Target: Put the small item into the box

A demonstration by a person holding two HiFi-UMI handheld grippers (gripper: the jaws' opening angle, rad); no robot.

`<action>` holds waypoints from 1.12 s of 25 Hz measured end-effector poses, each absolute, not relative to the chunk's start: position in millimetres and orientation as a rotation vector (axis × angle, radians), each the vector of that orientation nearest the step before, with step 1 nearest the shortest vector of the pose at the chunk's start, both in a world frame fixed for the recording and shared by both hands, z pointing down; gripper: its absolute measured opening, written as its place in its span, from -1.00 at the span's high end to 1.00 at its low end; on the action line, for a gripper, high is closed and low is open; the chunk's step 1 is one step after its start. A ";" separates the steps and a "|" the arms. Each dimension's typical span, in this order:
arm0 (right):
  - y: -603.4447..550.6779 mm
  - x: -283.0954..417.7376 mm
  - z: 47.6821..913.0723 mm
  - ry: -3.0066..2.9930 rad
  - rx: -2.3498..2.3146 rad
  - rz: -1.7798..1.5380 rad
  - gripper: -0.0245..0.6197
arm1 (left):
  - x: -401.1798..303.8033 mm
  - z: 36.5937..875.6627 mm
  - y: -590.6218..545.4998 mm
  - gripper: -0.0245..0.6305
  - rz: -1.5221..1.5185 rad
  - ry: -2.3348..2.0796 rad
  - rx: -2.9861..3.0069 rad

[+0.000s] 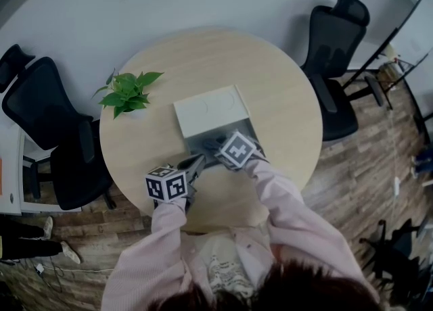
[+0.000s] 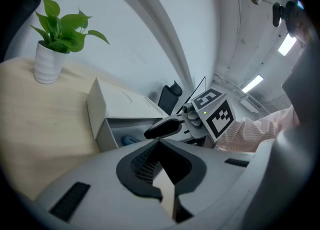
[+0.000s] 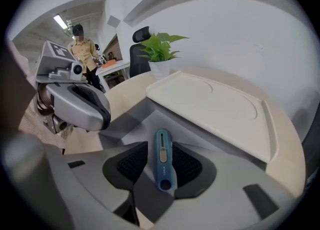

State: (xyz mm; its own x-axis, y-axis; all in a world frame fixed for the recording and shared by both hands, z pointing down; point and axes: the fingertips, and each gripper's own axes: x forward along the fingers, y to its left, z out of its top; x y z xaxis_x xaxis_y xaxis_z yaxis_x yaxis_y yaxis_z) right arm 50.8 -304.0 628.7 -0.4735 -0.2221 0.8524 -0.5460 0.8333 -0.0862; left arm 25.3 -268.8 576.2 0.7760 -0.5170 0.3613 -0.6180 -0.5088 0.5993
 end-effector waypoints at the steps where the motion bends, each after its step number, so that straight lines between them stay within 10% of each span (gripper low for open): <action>1: -304.0 48.7 625.0 -2.093 0.570 0.436 0.44 | 25.6 575.6 -268.6 0.90 0.175 -0.841 2.224; 28: -289.0 52.2 531.7 -2.576 0.949 0.459 0.92 | 25.1 534.3 -264.7 0.90 0.144 -0.887 2.438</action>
State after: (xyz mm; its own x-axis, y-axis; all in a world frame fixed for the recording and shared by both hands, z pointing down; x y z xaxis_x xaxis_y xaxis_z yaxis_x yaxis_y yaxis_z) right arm 52.2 -289.0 531.7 -0.7113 -0.5534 0.4334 -0.6690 0.7220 -0.1761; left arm 25.1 -264.7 534.3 0.7779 -0.5661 0.2727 -0.6233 -0.6398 0.4496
